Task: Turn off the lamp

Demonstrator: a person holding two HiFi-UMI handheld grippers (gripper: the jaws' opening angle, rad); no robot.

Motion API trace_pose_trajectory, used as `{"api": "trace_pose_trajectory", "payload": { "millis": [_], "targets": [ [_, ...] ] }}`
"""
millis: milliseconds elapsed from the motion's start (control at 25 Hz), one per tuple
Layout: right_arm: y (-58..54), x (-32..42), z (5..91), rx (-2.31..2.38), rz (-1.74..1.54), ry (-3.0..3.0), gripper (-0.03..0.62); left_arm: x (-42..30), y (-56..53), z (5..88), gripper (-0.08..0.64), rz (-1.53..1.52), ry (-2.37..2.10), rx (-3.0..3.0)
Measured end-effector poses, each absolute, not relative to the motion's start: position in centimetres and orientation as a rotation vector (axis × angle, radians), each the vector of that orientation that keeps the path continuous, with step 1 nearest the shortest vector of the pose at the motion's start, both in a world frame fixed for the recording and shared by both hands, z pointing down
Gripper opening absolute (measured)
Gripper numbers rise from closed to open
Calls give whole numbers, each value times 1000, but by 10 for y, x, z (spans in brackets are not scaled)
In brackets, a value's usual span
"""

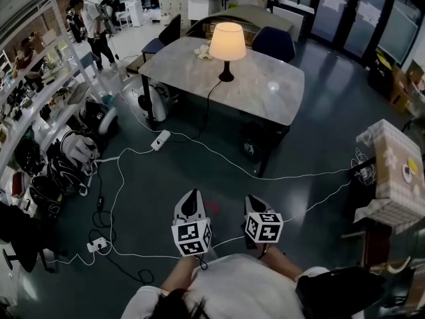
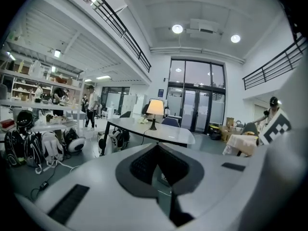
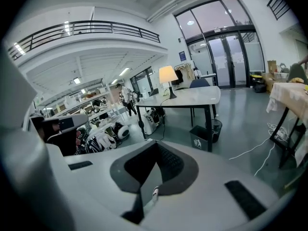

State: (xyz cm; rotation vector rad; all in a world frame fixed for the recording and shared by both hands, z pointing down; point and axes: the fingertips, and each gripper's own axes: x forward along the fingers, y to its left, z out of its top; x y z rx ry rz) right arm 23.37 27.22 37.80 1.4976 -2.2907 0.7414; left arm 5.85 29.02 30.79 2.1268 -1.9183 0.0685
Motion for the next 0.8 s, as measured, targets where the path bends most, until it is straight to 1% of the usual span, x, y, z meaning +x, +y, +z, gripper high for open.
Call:
{"api": "trace_pose_trajectory", "payload": {
  "millis": [160,800],
  "targets": [
    [239,228,373,1526,710,-2280,-2,47,251,300,8,28,-1908,2153],
    [127,172,386,1594,786,-2163,-2,-6,111,316,8,115,-1770,2197]
  ]
}}
